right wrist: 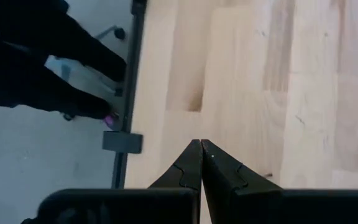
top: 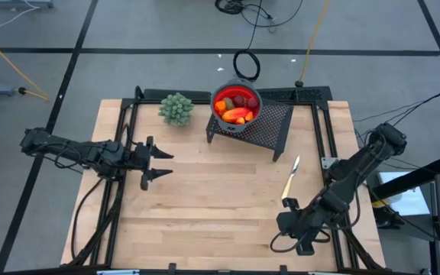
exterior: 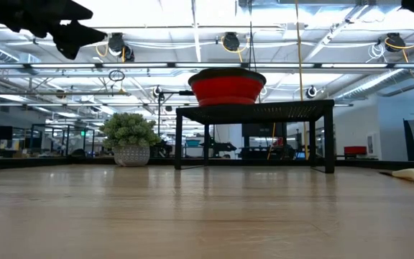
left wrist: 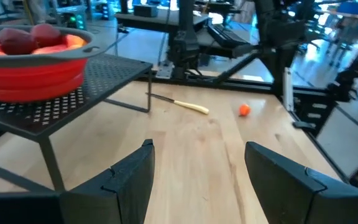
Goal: Pick & Place Fruit
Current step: Put the pear into the red strainer bowl
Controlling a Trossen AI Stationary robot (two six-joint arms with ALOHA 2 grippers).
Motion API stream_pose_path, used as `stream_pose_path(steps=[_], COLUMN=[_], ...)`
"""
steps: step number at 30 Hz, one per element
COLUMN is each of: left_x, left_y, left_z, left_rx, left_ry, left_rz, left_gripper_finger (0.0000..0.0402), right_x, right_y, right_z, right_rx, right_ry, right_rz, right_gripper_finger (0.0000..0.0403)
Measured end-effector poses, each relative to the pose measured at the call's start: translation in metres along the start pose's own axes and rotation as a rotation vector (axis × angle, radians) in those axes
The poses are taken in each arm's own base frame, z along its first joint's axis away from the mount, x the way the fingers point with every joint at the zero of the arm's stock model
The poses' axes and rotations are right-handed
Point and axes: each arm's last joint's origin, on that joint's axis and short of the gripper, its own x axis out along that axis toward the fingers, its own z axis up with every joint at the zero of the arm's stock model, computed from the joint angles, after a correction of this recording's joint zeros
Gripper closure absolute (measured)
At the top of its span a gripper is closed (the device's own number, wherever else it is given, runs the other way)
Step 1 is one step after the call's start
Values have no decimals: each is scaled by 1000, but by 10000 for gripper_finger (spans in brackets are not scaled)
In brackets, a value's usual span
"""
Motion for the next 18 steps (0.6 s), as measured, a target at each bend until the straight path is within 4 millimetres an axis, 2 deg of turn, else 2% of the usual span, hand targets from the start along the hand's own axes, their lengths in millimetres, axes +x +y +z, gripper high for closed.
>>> stream_pose_path(steps=[14,18], left_x=[-27,-29], left_y=[4,6], left_z=[1,-9], left_rx=[49,42], left_ry=[-34,-53], left_rz=[-40,-42], left_gripper_finger=[151,151], right_x=[17,17], right_y=[1,-3], right_z=[-1,1], right_rx=[210,272], right_ry=[207,210], right_rz=[-73,-92], right_gripper_finger=[403,403])
